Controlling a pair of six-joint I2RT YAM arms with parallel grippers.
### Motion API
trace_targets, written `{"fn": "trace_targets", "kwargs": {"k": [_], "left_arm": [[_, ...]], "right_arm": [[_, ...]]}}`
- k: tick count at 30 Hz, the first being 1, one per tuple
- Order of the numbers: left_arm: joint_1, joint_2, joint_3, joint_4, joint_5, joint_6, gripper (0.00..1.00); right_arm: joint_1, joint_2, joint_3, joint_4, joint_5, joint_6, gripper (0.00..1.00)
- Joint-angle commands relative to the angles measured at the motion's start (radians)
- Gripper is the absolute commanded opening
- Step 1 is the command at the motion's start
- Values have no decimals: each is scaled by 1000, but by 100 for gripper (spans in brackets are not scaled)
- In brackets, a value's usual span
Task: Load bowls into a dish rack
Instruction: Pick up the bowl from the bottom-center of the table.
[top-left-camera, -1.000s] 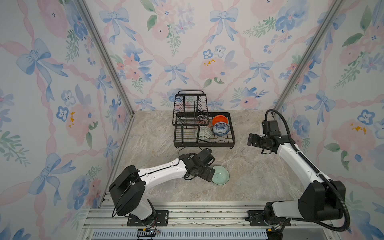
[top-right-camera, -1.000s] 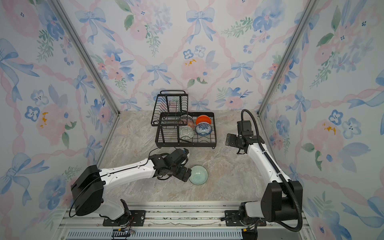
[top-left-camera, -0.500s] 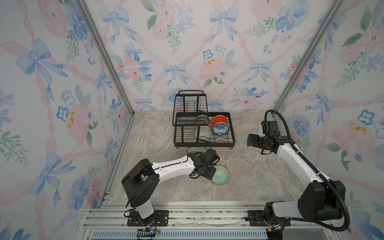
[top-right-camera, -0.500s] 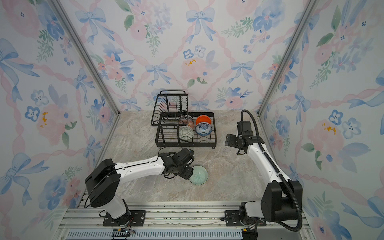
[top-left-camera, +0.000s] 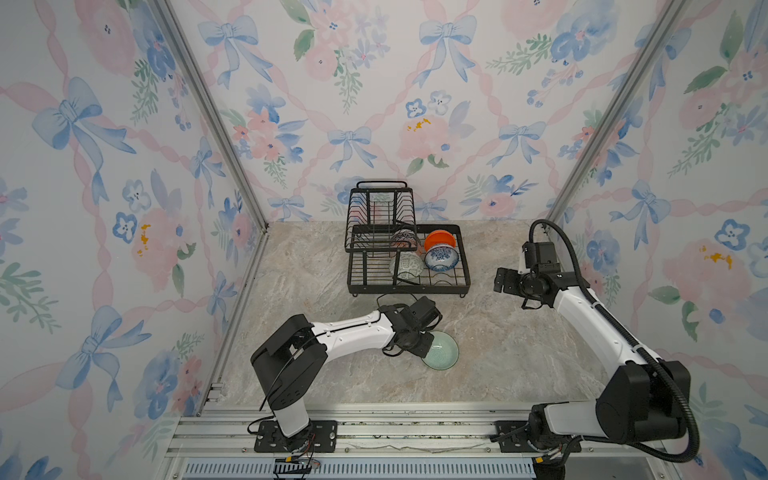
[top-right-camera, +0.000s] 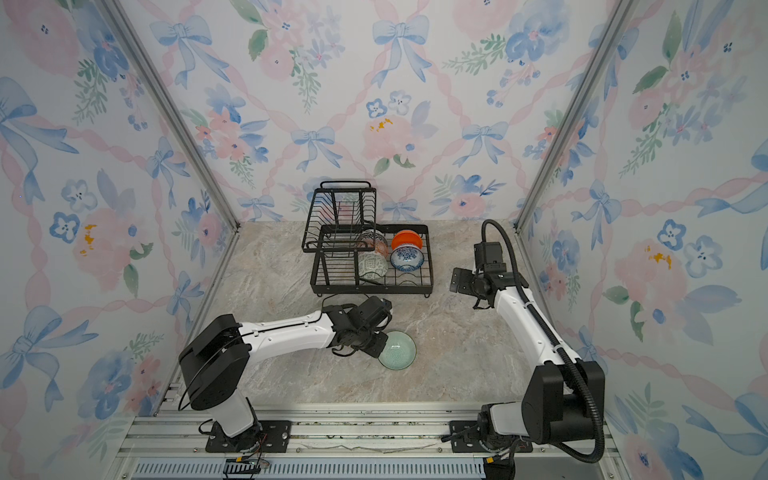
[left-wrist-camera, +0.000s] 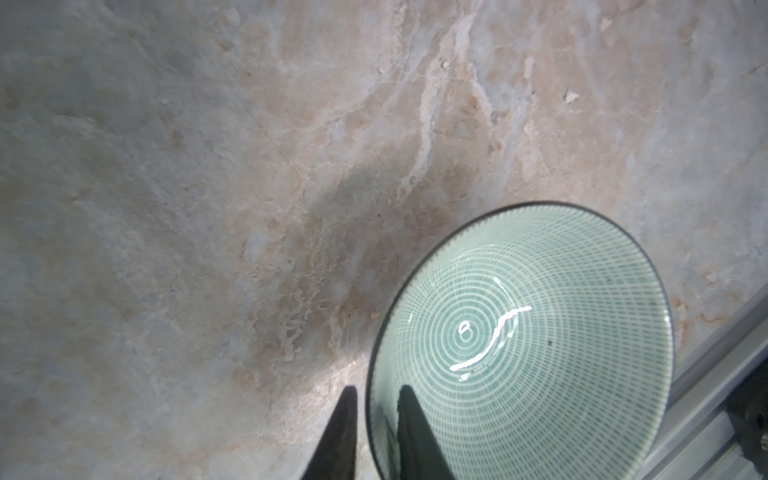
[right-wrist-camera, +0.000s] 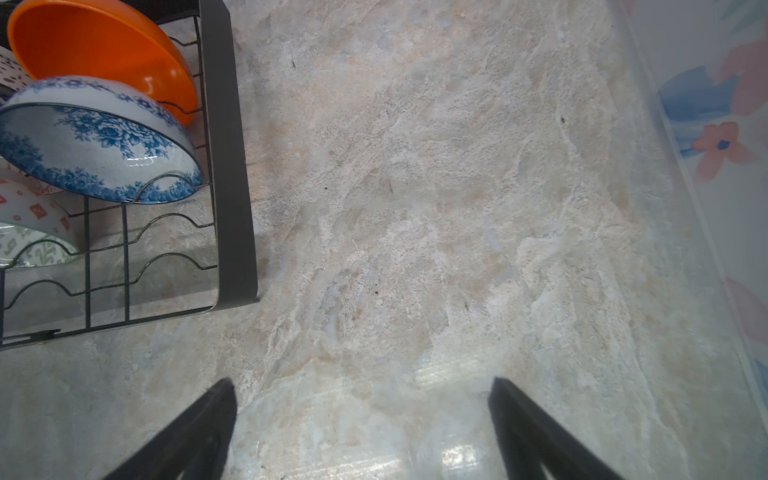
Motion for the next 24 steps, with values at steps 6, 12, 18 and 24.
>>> {"fn": "trace_targets", "kwargs": {"k": [6, 12, 18, 24], "left_arm": [[-7, 25, 14, 7, 6, -13, 8], [-7, 27, 15, 7, 5, -17, 0], [-5, 0, 8, 5, -26, -16, 0], [32, -77, -17, 4, -60, -11, 0]], "right_arm": [[-10, 0, -12, -1, -7, 7, 97], [-10, -7, -15, -1, -6, 7, 97], [-9, -11, -13, -1, -10, 5, 97], [-10, -17, -10, -2, -24, 6, 97]]}}
